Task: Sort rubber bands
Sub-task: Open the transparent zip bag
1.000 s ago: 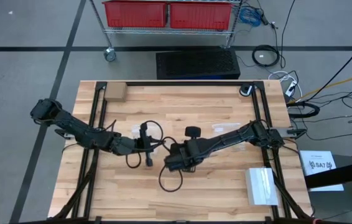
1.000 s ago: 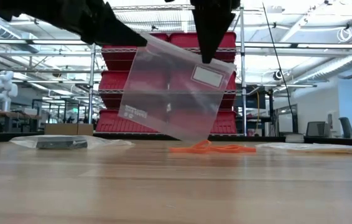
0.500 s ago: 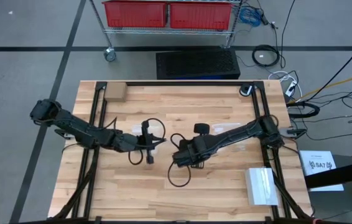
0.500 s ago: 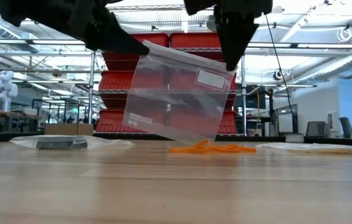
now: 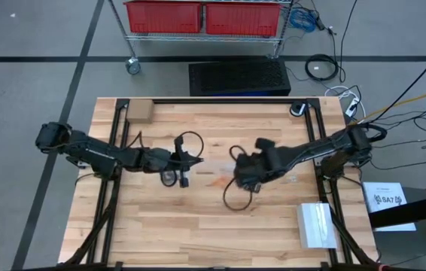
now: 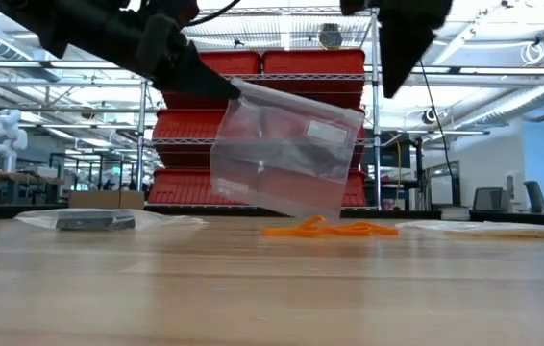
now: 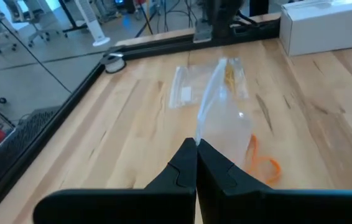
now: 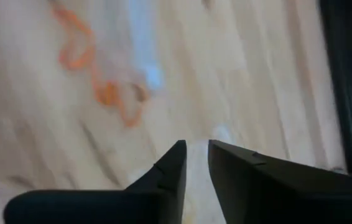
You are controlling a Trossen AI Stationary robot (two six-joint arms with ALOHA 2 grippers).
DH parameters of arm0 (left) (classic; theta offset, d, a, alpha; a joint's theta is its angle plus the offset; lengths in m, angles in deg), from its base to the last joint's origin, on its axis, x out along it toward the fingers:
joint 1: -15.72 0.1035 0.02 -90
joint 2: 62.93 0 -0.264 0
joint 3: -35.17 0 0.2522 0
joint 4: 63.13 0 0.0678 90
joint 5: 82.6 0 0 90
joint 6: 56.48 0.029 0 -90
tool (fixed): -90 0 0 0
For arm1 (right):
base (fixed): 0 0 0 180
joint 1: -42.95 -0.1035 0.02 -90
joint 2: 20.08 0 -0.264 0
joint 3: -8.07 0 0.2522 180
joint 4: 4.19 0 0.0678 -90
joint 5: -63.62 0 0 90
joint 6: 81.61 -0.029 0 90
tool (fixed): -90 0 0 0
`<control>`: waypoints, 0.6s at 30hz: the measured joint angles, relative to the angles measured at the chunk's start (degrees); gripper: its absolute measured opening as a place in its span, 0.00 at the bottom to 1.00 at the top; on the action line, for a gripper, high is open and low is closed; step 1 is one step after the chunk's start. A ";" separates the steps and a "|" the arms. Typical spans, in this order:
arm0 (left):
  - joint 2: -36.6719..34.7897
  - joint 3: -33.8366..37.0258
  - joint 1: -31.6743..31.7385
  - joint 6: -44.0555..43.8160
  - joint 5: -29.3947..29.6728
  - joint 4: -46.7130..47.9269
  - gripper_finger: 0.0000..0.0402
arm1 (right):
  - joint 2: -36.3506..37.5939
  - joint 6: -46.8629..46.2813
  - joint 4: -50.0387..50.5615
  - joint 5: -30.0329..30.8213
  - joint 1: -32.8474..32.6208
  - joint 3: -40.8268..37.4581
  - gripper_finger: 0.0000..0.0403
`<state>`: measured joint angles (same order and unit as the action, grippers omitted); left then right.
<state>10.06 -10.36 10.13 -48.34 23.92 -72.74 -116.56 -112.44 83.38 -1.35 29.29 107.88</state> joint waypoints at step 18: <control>0.02 -0.02 9.91 0.15 -13.73 -1.18 0.00 | 3.96 26.29 -34.84 -7.22 9.92 -8.76 0.11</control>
<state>10.08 -10.39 20.05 -48.19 10.19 -73.92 -112.60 -86.15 48.54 -8.57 39.21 99.12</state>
